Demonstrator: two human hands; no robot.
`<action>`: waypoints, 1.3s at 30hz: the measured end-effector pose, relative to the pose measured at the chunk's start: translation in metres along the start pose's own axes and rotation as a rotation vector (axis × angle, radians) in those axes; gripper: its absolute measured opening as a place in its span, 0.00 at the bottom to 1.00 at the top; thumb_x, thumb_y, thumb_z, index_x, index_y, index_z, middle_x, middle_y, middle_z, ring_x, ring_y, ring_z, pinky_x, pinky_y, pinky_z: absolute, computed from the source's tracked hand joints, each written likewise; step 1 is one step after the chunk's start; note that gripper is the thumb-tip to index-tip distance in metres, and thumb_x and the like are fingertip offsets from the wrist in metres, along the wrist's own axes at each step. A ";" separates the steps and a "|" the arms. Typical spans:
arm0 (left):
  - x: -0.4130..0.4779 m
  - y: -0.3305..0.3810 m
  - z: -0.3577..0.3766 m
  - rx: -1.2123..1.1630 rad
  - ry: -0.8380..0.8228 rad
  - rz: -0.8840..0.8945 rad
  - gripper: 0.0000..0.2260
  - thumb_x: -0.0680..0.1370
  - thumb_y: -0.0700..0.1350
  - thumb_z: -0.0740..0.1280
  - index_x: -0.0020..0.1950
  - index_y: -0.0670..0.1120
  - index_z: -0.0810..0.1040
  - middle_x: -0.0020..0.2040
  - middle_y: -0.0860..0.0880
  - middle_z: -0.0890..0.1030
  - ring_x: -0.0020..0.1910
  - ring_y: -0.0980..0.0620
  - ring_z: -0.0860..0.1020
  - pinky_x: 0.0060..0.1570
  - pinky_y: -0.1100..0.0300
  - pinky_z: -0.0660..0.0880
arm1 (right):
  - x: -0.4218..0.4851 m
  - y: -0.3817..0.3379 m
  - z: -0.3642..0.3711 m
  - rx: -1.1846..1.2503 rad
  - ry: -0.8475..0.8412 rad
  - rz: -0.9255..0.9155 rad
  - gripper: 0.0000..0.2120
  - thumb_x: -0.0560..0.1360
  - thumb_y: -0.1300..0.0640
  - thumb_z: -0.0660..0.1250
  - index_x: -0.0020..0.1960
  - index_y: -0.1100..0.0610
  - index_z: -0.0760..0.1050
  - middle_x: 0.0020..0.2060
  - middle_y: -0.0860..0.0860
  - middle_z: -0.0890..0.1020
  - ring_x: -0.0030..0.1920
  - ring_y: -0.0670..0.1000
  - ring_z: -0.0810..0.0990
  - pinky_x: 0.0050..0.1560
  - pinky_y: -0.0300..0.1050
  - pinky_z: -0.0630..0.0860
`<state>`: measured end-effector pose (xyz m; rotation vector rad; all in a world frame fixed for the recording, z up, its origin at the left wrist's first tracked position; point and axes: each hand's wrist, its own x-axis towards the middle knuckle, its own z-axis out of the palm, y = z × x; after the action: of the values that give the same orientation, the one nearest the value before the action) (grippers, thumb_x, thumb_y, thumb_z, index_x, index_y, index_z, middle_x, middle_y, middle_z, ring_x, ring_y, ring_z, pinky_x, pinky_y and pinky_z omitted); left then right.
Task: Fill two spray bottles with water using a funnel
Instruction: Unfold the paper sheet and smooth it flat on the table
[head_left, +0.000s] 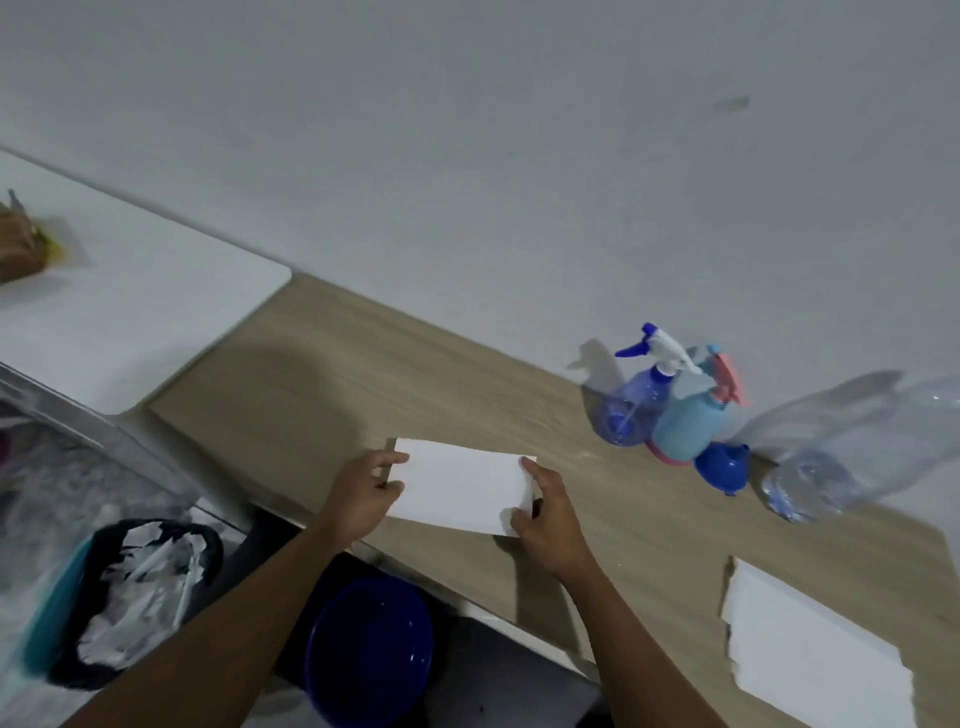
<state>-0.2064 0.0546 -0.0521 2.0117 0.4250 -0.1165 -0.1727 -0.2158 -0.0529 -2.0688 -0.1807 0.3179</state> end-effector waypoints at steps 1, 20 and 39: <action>0.005 -0.006 -0.007 -0.015 -0.017 -0.013 0.17 0.76 0.34 0.69 0.62 0.50 0.79 0.59 0.50 0.79 0.48 0.51 0.83 0.45 0.61 0.78 | 0.008 -0.005 0.008 -0.041 -0.026 -0.001 0.32 0.72 0.69 0.67 0.74 0.58 0.64 0.65 0.49 0.68 0.64 0.50 0.71 0.66 0.41 0.68; 0.044 -0.015 -0.002 0.475 0.329 0.203 0.22 0.77 0.55 0.67 0.68 0.49 0.71 0.69 0.48 0.72 0.68 0.47 0.68 0.66 0.47 0.69 | 0.100 -0.027 0.064 -0.436 0.091 -0.116 0.23 0.82 0.54 0.58 0.76 0.56 0.63 0.74 0.56 0.67 0.73 0.57 0.65 0.74 0.57 0.65; 0.051 -0.031 0.074 0.854 0.047 0.274 0.29 0.82 0.52 0.46 0.78 0.35 0.53 0.79 0.37 0.53 0.78 0.40 0.51 0.74 0.44 0.50 | 0.131 0.007 0.067 -0.826 -0.290 -0.293 0.32 0.84 0.44 0.44 0.80 0.62 0.42 0.80 0.56 0.43 0.80 0.56 0.38 0.79 0.54 0.41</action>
<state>-0.1616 0.0148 -0.1258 2.8962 0.1176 -0.0865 -0.0678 -0.1299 -0.1098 -2.7409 -0.9087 0.4021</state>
